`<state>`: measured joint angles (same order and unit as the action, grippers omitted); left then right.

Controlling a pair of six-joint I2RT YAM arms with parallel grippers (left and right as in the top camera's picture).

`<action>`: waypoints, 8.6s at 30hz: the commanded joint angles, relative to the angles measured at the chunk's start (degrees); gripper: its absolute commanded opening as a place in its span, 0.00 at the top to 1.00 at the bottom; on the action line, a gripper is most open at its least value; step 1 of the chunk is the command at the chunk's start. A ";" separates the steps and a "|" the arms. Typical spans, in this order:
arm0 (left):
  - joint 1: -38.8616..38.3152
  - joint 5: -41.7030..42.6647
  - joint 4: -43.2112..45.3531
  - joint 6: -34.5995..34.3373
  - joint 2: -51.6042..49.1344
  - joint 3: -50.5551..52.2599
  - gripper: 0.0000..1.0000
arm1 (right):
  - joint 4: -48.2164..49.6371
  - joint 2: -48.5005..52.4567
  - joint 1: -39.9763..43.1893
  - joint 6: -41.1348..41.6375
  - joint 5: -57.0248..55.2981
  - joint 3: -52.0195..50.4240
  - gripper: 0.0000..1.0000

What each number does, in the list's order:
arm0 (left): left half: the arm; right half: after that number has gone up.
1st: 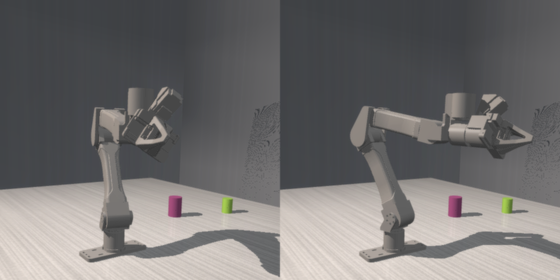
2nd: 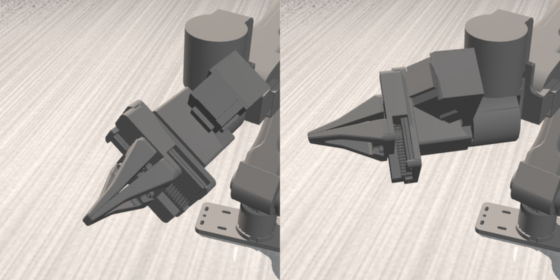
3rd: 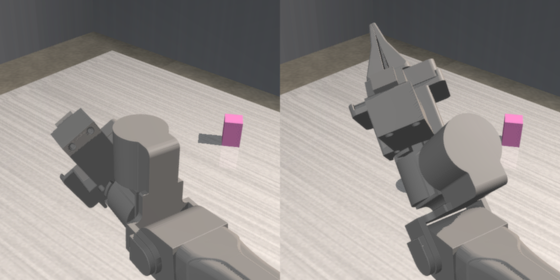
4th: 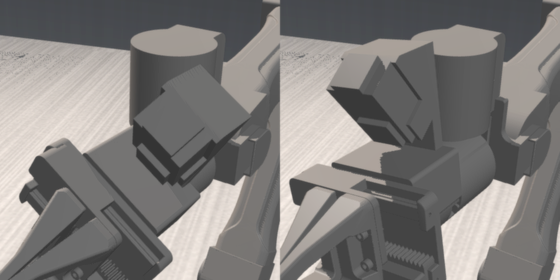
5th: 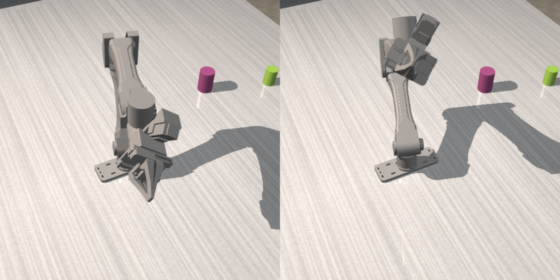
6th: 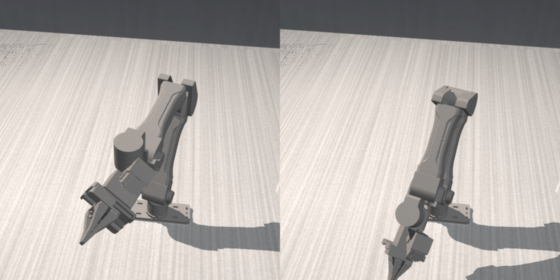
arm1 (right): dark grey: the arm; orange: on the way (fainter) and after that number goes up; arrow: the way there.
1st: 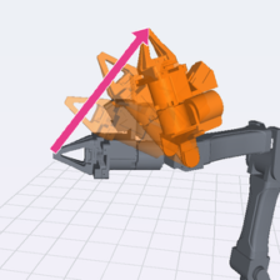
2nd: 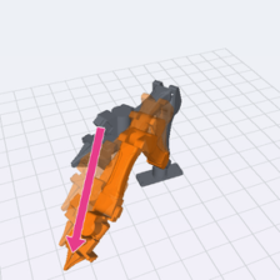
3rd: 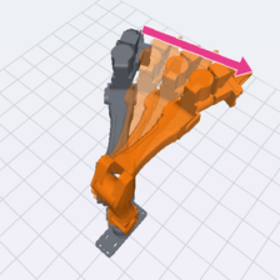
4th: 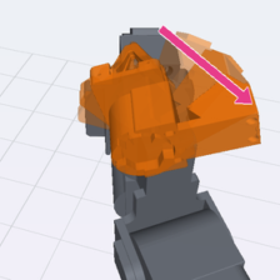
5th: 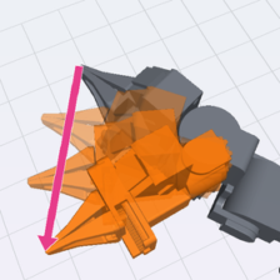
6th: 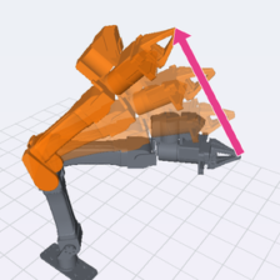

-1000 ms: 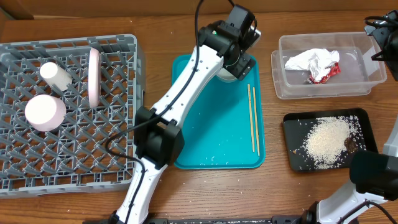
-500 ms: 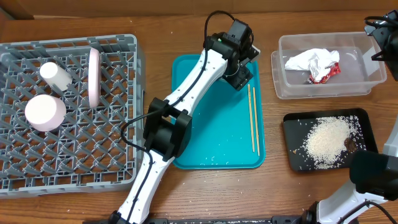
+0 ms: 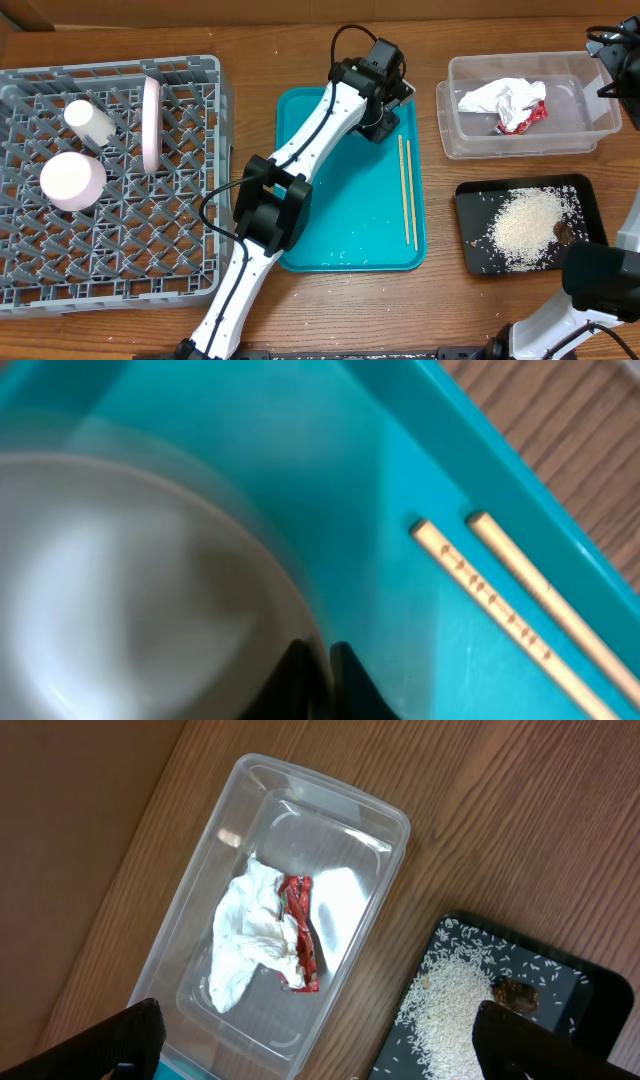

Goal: Sort waste into correct bins and load items into the dishwasher
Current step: 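Grasp the white bowl's rim with the left gripper, then lift the bowl and carry it left to the dish rack, then lower the bowl into the rack's front-left area and release it, then move the left gripper back over the teal tray, then lower the left gripper onto a wooden chopstick and grasp it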

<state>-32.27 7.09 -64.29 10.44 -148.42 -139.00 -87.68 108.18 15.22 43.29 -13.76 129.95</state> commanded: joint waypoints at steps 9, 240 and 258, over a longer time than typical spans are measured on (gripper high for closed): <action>0.83 -1.49 -14.47 -18.75 3.52 -31.19 0.96 | 0.20 -0.87 -0.04 0.17 -0.52 0.83 0.00; -12.41 -14.97 2.56 -55.67 6.23 13.62 0.67 | 0.20 -0.87 -0.04 0.17 -0.52 0.83 0.00; -14.64 -20.61 3.56 -55.95 6.21 14.32 0.75 | 0.20 -0.87 -0.04 0.17 -0.52 0.83 0.00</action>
<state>-46.89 -11.40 -60.62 -44.71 -141.34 -125.19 -87.68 108.18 15.22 43.27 -13.74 129.95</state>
